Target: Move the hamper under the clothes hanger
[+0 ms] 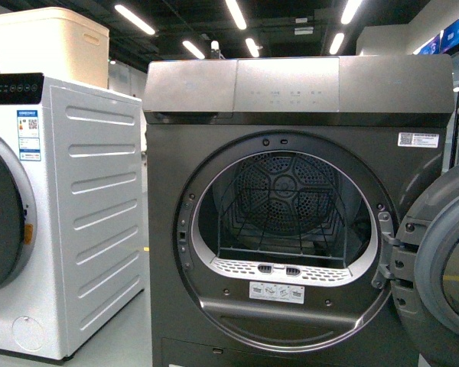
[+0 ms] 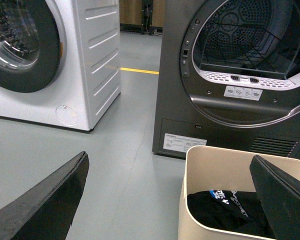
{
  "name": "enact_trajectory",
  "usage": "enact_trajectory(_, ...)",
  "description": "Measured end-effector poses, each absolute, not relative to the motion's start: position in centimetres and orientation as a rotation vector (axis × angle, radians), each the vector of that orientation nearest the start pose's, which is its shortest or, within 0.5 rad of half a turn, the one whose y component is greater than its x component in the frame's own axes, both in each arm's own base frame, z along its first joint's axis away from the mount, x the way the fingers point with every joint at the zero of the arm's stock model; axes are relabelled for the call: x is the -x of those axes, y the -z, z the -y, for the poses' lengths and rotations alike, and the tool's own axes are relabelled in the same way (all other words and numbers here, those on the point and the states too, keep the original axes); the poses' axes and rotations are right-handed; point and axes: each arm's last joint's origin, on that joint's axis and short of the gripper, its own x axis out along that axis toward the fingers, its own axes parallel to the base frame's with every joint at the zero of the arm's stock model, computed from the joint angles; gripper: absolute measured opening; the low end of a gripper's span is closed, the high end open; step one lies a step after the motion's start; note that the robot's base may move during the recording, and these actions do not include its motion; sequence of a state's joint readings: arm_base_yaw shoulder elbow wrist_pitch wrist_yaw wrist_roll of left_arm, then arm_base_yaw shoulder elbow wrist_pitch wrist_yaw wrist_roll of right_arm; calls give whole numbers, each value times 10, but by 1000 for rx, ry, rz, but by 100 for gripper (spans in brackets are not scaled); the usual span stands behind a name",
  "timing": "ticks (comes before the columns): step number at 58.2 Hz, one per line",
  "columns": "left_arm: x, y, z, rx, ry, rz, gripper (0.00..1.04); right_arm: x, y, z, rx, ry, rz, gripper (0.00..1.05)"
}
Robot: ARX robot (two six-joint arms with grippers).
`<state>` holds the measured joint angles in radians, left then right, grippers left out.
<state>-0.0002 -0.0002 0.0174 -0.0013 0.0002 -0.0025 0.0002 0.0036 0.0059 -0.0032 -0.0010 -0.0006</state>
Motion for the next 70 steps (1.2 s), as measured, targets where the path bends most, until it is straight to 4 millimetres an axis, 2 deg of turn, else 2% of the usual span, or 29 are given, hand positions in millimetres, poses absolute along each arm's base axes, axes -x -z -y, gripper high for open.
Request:
enact_trajectory(32,-97,-169,0,5,-8,7,98,-98,-165,0,1,-1,-1,97)
enact_trajectory(34,-97,-169,-1,37,-77,-97,98,-98,-164,0,-26,17,-43,97)
enact_trajectory(37,-104,-171,-5,82,-172,-313,98,-103,-168,1,-124,44,-194,97)
enact_trajectory(40,-120,-179,-8,92,-191,-375,98,-115,-174,2,-195,31,-237,97)
enact_trajectory(46,-148,-196,-9,87,-164,-359,98,-145,-189,1,-243,-17,-255,97)
enact_trajectory(50,-176,-204,-7,74,-143,-360,98,-165,-194,-1,-247,-57,-280,97)
enact_trajectory(57,-223,-202,0,44,-106,-412,98,-205,-191,-10,-245,-107,-362,97)
enact_trajectory(62,-274,-185,8,13,-76,-505,98,-240,-176,-19,-213,-127,-473,97)
enact_trajectory(64,-295,-171,11,6,-67,-565,98,-252,-168,-22,-198,-130,-517,97)
enact_trajectory(70,-329,-136,14,-1,-39,-679,98,-280,-145,-24,-151,-118,-619,97)
